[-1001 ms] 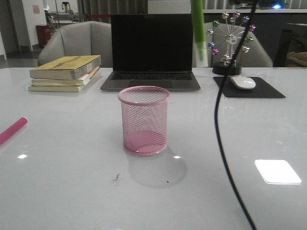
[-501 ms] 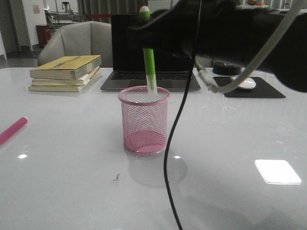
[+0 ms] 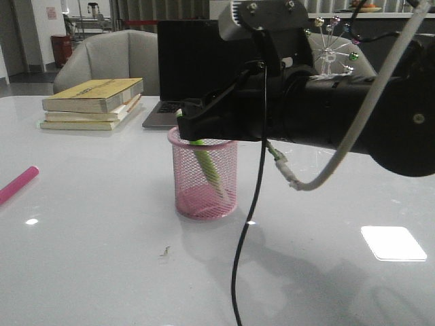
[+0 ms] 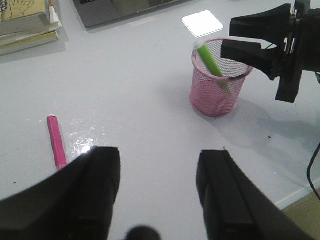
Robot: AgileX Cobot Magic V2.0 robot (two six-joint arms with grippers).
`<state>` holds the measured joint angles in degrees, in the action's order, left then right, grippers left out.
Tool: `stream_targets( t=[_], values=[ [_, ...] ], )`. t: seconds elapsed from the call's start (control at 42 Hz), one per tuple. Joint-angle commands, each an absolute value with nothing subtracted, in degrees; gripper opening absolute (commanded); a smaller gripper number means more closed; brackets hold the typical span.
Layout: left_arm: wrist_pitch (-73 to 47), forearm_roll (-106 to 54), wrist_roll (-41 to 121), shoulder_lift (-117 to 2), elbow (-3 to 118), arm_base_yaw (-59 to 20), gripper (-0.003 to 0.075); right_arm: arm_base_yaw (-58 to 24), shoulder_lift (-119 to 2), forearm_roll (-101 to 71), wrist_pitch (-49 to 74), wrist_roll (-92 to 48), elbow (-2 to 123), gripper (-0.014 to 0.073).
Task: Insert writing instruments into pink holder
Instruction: 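Lower the green marker into the holder and open the right gripper, then withdraw the right gripper away from the holder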
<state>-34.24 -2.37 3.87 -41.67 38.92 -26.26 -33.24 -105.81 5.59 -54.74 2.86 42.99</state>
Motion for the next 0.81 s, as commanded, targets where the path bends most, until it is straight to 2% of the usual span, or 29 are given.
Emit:
stream_targets(
  t=[0.0,0.215,0.62,0.787],
  values=[
    [-30.1,-2.8,4.1,-41.7,40.5,-26.9,0.0401,-33.2,-101.1,6.1,-57.8,2.6,44.5,0.0427],
    [-30.1,-2.8,4.1,-41.7,40.5,-26.9,0.0401,-33.2,-89.3,6.1,-41.0,2.6,44.5,0.0426],
    [-30.1,-2.8,4.1,-41.7,40.5,-26.9,0.0401,-33.2,-57.1,4.9,7.6,2.6,44.0,0.0426],
    [-30.1,-2.8,4.1,-41.7,40.5,-26.9,0.0401,-33.2,-47.9,1.7,22.2,2.6,41.7,0.0426]
  ],
)
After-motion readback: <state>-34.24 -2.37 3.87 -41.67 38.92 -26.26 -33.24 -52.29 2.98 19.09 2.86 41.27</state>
